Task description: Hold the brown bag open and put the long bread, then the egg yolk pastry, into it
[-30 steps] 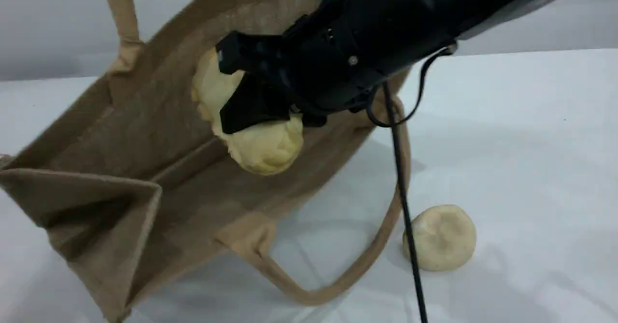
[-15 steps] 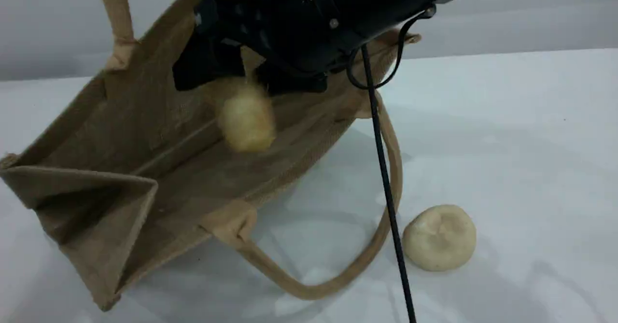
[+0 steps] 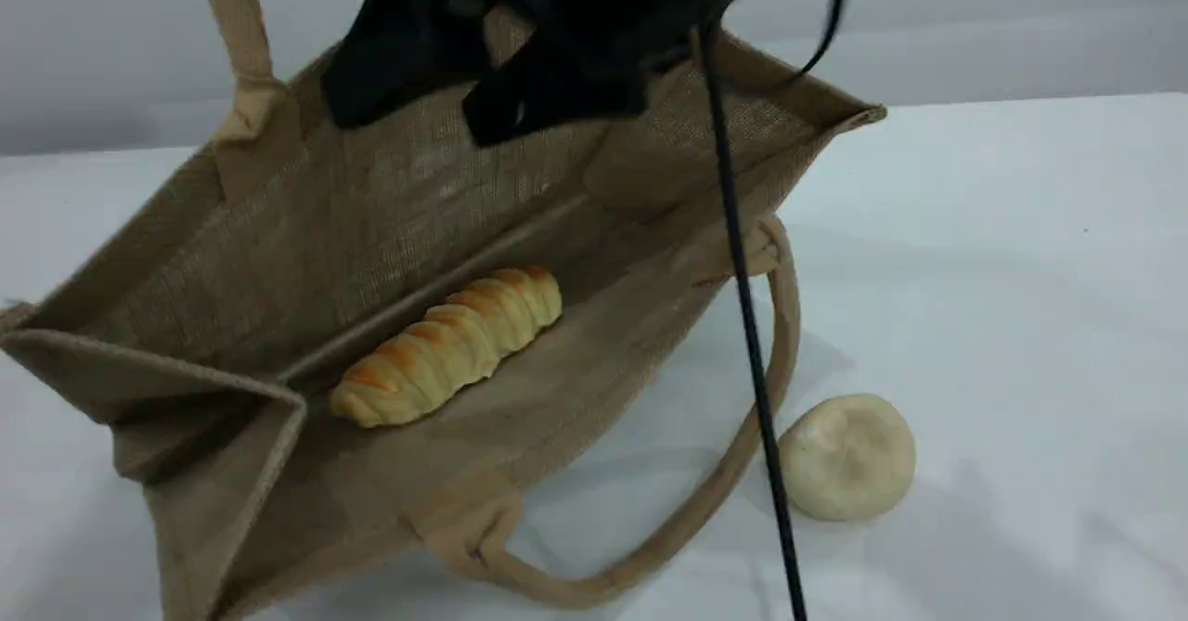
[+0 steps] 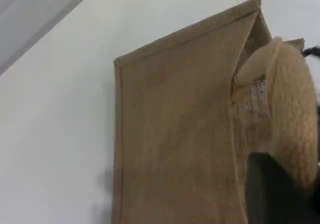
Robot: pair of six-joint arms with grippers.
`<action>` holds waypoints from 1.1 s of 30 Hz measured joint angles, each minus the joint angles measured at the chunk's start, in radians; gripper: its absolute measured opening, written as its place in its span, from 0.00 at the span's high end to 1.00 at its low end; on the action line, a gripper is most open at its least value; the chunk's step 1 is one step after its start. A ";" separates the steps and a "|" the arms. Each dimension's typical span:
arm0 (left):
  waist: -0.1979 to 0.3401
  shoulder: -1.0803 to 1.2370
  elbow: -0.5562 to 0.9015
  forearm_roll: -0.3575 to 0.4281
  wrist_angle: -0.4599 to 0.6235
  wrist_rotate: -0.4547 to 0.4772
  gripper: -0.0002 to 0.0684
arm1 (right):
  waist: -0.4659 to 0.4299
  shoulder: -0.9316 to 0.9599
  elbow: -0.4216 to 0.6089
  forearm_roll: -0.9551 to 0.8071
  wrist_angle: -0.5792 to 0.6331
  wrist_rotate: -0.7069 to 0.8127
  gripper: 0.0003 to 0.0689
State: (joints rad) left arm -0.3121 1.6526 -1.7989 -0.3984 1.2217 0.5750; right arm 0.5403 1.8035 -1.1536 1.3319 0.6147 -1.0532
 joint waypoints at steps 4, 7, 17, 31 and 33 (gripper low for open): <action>0.000 0.000 0.000 0.002 0.000 0.000 0.88 | -0.045 -0.090 0.000 -0.242 0.127 0.186 0.16; 0.000 0.000 0.000 0.002 0.000 0.000 0.88 | -0.073 -0.120 0.007 -0.434 0.207 0.345 0.17; 0.000 0.000 0.000 0.004 0.000 0.001 0.88 | -0.075 -0.118 0.219 -0.976 0.057 0.795 0.18; 0.000 0.000 0.000 0.005 -0.001 0.001 0.88 | -0.073 -0.017 0.371 -0.972 -0.364 0.828 0.18; 0.000 0.000 0.000 0.005 -0.001 0.001 0.88 | -0.073 0.024 0.371 -0.965 -0.392 0.828 0.18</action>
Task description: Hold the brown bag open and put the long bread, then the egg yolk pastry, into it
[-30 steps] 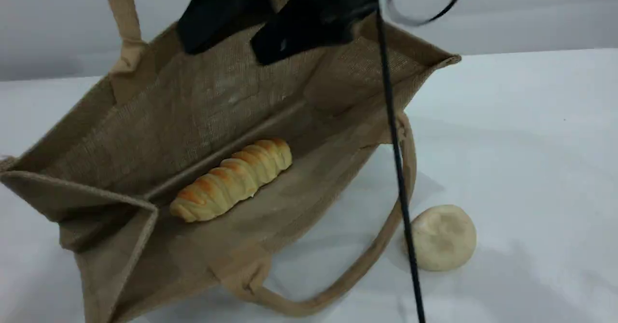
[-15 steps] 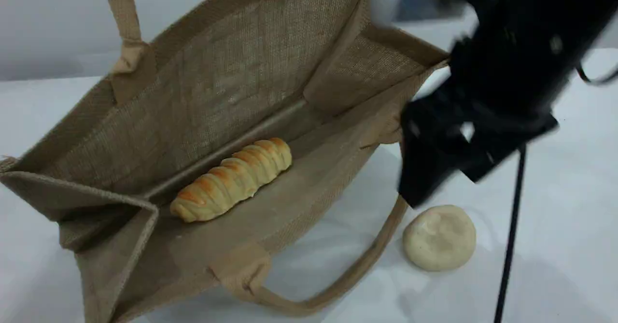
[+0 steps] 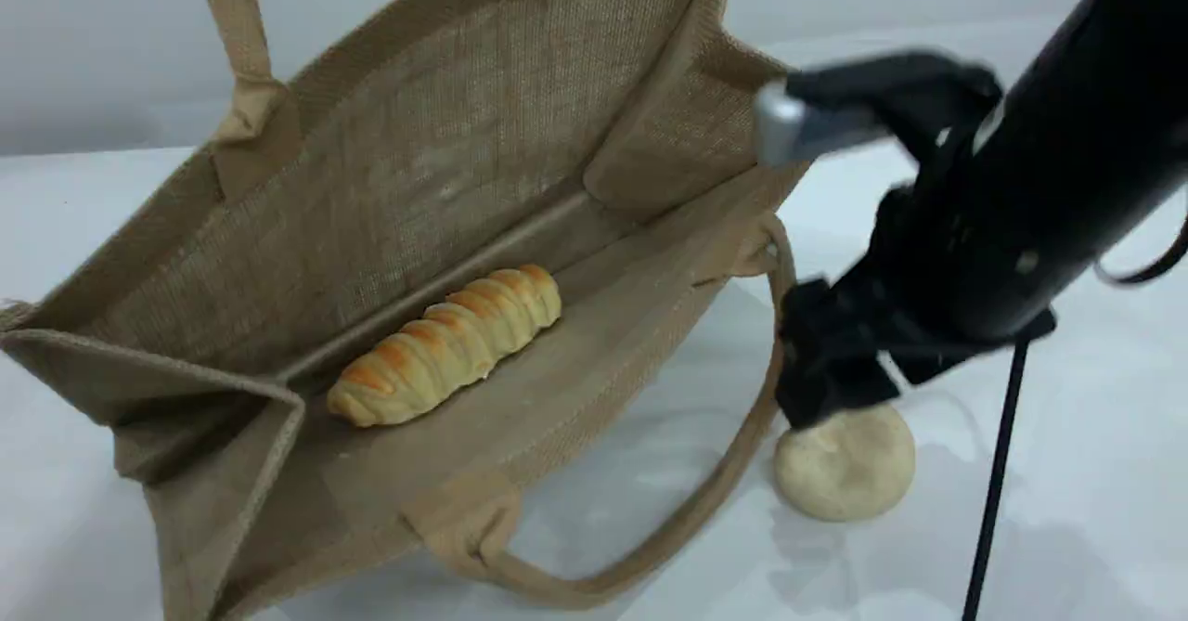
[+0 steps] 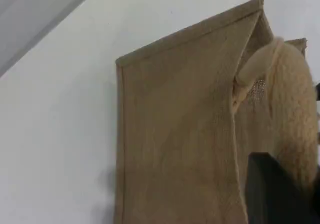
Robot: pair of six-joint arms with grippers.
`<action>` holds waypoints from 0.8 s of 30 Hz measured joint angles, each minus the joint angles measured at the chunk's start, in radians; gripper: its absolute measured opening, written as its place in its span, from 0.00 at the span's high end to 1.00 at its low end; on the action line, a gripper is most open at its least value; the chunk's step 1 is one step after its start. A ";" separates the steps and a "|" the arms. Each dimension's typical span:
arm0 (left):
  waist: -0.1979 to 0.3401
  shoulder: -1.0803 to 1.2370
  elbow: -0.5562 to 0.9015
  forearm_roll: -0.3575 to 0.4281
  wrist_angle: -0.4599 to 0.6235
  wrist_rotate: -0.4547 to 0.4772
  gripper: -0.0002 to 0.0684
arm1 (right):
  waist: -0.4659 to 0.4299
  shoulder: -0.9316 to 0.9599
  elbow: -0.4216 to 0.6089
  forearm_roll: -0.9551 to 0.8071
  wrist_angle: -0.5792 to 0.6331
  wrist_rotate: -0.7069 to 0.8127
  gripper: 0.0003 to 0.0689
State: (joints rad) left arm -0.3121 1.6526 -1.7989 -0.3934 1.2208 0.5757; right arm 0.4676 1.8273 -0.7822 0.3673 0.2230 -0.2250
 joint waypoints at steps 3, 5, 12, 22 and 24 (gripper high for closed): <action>0.000 0.000 0.000 0.001 0.000 -0.001 0.88 | 0.000 0.055 0.000 0.003 -0.017 -0.003 0.18; 0.000 0.000 0.000 0.001 0.000 -0.001 0.88 | 0.000 0.081 0.000 0.004 -0.034 -0.004 0.18; 0.000 0.000 0.000 0.001 0.000 -0.001 0.88 | 0.000 0.116 -0.002 0.019 -0.119 -0.004 0.18; 0.000 0.000 0.000 0.001 0.000 -0.005 0.88 | 0.000 0.168 -0.003 0.029 -0.149 -0.005 0.21; 0.000 0.000 0.000 0.001 0.000 -0.005 0.88 | 0.000 0.168 -0.003 0.031 -0.152 -0.005 0.28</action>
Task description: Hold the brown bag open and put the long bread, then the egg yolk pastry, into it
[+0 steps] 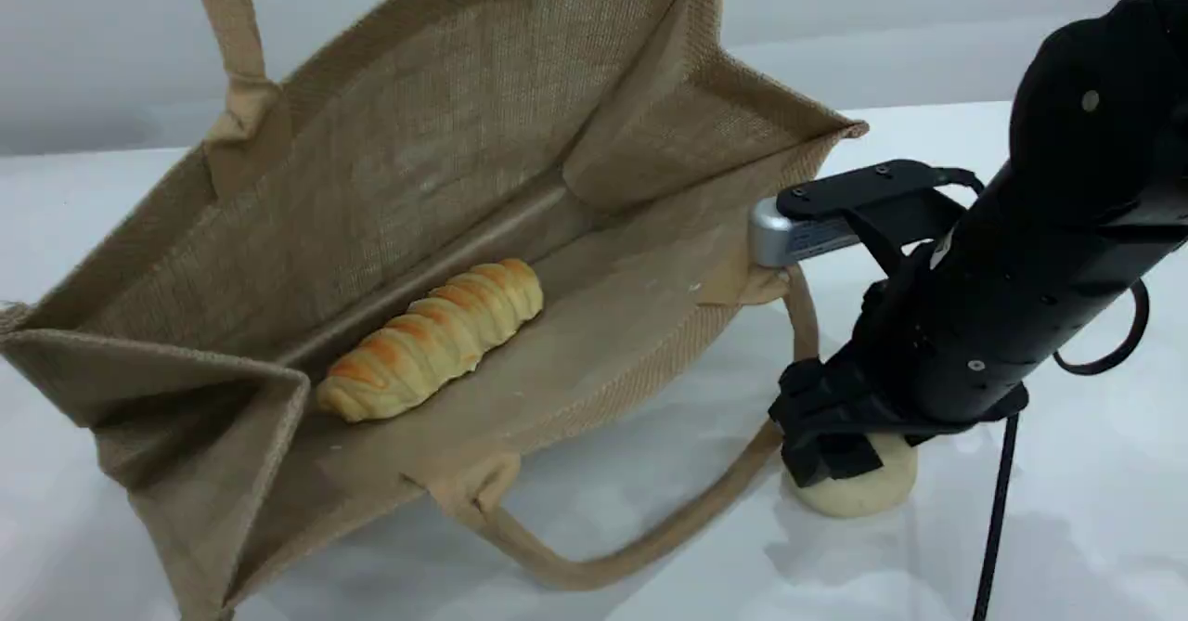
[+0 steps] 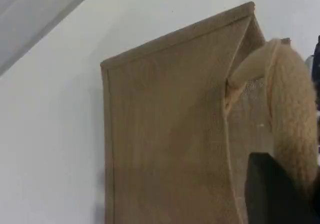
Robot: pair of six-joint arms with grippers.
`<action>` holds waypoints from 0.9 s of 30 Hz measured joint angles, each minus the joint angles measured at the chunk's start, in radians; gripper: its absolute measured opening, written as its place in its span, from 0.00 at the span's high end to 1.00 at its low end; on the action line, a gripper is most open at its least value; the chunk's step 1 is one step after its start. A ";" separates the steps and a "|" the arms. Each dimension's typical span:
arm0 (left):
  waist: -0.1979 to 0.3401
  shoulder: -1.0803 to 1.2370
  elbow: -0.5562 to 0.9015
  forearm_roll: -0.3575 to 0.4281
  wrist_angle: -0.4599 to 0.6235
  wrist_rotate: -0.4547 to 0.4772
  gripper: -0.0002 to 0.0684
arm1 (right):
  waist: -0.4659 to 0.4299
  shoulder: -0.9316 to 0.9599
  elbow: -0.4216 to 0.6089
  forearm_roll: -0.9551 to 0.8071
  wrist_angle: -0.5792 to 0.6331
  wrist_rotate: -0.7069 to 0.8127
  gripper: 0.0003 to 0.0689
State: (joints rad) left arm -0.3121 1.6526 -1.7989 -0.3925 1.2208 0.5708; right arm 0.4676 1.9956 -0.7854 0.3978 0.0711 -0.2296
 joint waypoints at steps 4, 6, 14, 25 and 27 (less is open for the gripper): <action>0.000 0.000 0.000 0.000 0.000 0.000 0.88 | 0.000 0.000 0.000 0.005 -0.009 0.000 0.55; 0.000 0.000 0.000 0.000 0.000 0.000 0.88 | 0.000 0.000 0.000 0.005 -0.010 0.000 0.71; 0.000 0.000 0.000 -0.001 0.000 0.000 0.88 | 0.000 -0.002 0.000 -0.017 0.027 -0.007 0.95; 0.000 0.000 0.000 -0.002 0.000 0.000 0.88 | 0.000 -0.169 0.002 -0.119 0.265 0.016 0.95; 0.000 0.000 0.000 -0.002 0.000 0.000 0.88 | 0.000 -0.218 0.002 -0.150 0.296 0.042 0.95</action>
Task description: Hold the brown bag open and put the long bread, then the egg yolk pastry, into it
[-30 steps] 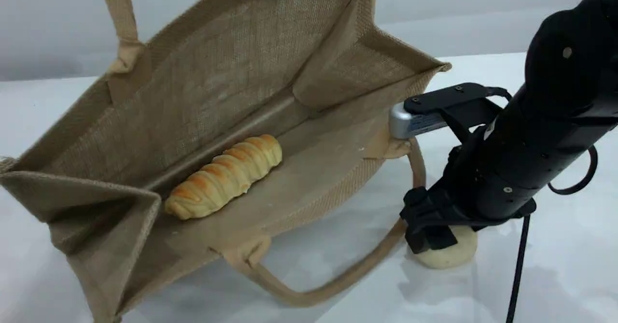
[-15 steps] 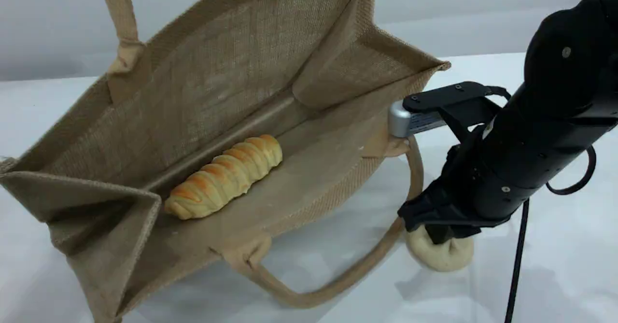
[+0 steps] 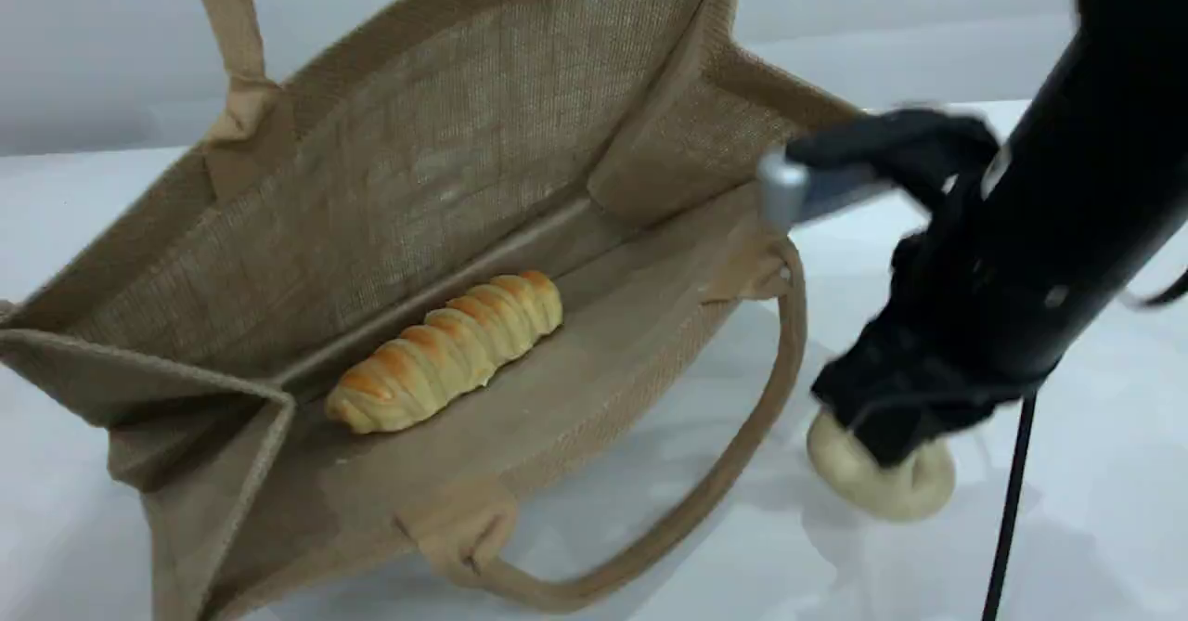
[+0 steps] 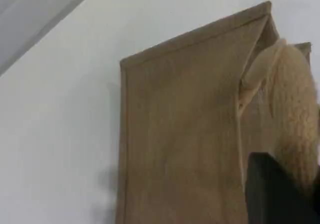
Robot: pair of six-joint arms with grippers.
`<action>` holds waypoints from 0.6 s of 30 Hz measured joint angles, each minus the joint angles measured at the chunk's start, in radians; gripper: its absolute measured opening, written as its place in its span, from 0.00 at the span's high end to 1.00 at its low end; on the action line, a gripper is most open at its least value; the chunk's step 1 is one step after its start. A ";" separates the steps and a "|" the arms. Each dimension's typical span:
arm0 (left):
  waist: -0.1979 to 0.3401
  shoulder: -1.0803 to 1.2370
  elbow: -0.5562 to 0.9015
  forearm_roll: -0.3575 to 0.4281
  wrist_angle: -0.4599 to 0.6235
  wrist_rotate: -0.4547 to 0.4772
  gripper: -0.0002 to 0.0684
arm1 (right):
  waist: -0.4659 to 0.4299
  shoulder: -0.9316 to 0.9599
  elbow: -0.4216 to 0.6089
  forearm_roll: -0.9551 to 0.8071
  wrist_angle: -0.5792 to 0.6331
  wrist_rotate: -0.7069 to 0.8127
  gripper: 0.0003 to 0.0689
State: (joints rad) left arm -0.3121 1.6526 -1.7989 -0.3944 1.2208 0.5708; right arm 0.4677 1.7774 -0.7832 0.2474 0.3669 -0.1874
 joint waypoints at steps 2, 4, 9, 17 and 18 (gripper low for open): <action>0.000 0.000 0.000 0.000 0.000 0.000 0.88 | 0.000 -0.053 0.000 -0.034 0.021 0.034 0.95; 0.000 0.000 0.000 0.000 0.000 0.001 0.88 | 0.000 -0.099 0.000 -0.079 0.055 0.067 0.95; 0.000 0.000 0.000 0.001 0.000 0.004 0.88 | 0.000 -0.214 0.000 -0.128 0.125 0.116 0.95; 0.000 0.000 0.000 0.001 0.000 0.005 0.88 | 0.001 -0.387 -0.002 0.050 0.127 0.076 0.95; 0.000 0.000 0.000 0.001 0.000 0.005 0.88 | 0.001 -0.393 -0.002 0.086 0.113 0.056 0.95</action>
State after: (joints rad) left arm -0.3121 1.6526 -1.7989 -0.3935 1.2208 0.5762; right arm 0.4687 1.3842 -0.7848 0.3337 0.4795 -0.1318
